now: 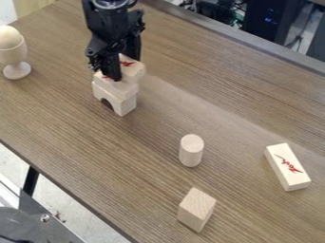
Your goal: Put the white rectangular block on top of the white block
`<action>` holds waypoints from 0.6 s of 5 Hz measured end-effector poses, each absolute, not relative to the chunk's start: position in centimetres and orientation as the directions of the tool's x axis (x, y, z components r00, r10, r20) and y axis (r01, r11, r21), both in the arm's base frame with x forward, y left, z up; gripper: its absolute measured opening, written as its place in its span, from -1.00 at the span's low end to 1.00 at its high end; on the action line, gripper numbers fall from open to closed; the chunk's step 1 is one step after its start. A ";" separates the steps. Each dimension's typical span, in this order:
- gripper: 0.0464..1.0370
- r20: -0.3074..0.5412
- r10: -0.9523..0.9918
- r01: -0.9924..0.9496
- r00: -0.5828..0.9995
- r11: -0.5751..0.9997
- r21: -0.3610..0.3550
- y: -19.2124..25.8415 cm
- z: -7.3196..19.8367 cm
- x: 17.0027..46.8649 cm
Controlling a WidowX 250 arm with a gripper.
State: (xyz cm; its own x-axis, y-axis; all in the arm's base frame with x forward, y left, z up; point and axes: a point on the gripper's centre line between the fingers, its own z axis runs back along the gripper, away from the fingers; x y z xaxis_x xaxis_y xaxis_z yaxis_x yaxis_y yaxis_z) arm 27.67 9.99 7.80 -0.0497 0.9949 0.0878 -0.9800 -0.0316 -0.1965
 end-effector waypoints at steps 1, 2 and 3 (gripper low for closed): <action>0.05 0.084 0.995 -0.984 -0.046 -0.031 -0.176 9.8 7.3 27.1; 0.05 0.085 0.995 -0.985 -0.044 -0.029 -0.168 9.8 7.1 26.9; 0.05 0.089 0.995 -0.987 -0.043 -0.028 -0.158 9.8 6.8 26.5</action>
